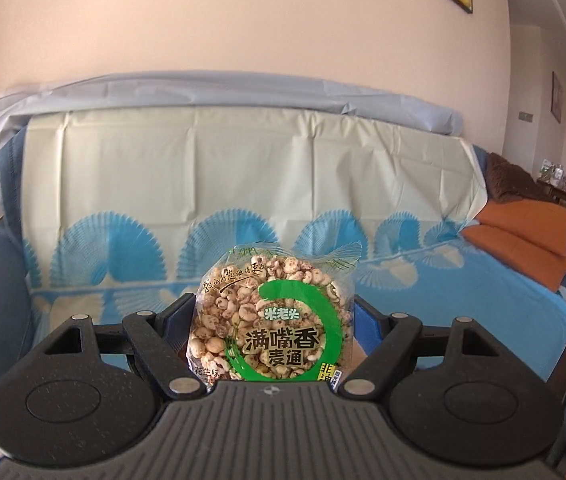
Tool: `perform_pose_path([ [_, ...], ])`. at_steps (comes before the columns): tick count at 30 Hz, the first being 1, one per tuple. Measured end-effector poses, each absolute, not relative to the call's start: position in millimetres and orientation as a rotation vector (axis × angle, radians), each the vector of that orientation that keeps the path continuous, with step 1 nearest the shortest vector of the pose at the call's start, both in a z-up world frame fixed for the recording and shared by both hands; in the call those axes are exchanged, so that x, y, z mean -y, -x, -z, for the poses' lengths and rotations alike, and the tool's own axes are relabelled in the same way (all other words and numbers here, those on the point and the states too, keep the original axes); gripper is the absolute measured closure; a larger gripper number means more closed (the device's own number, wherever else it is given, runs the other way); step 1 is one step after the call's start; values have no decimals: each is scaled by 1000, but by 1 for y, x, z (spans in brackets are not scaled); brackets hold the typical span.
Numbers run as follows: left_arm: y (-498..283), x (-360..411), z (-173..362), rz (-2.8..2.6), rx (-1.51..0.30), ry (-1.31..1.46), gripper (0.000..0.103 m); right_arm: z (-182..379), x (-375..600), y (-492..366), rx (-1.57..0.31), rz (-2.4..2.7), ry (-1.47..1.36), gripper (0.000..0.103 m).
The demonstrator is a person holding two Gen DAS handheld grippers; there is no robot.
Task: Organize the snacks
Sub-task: 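Carry both snacks over the box and open both tools to drop them, then move both open tools back toward the silver stick and purple bar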
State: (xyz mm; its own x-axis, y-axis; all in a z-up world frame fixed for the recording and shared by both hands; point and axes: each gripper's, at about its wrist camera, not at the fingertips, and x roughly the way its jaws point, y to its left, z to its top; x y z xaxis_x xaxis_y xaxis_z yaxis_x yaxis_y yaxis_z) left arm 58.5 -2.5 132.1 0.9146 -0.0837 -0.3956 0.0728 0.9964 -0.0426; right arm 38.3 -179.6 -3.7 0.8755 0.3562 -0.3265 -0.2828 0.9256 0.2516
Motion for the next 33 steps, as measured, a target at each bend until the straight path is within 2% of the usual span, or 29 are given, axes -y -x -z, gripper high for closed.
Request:
perform_pose_path([
  [6,-95,27,-147,96,-386,32,18,5,180,-42,-389,-329,-196,85],
  [9,-105,28,-143,98,-431,41,4,7,179,-45,-410,-318,-189,82],
  [10,-103,26,-140,88,-436,31,3,7,177,-46,-422,-308,-181,77],
  [11,-99,22,-136,79,-434,22,3,8,176,-48,-434,-299,-173,58],
  [12,-94,16,-131,69,-433,18,3,8,175,-48,-438,-287,-166,46],
  [15,-73,-15,-111,15,-446,38,4,8,175,-47,-432,-291,-160,45],
  [18,-50,-56,-89,-61,-489,40,18,8,174,-45,-427,-289,-153,38],
  [20,-36,-87,-74,-104,-529,54,40,7,173,-44,-428,-292,-146,37],
  [23,-15,-134,-54,-187,-577,72,58,7,169,-44,-430,-299,-129,37],
  [30,29,-198,13,-330,-674,184,61,5,156,-39,-424,-316,-63,38],
  [31,29,-203,23,-345,-723,224,65,5,154,-38,-425,-316,-53,38],
  [33,27,-206,19,-356,-699,226,66,5,152,-37,-427,-317,-45,42],
])
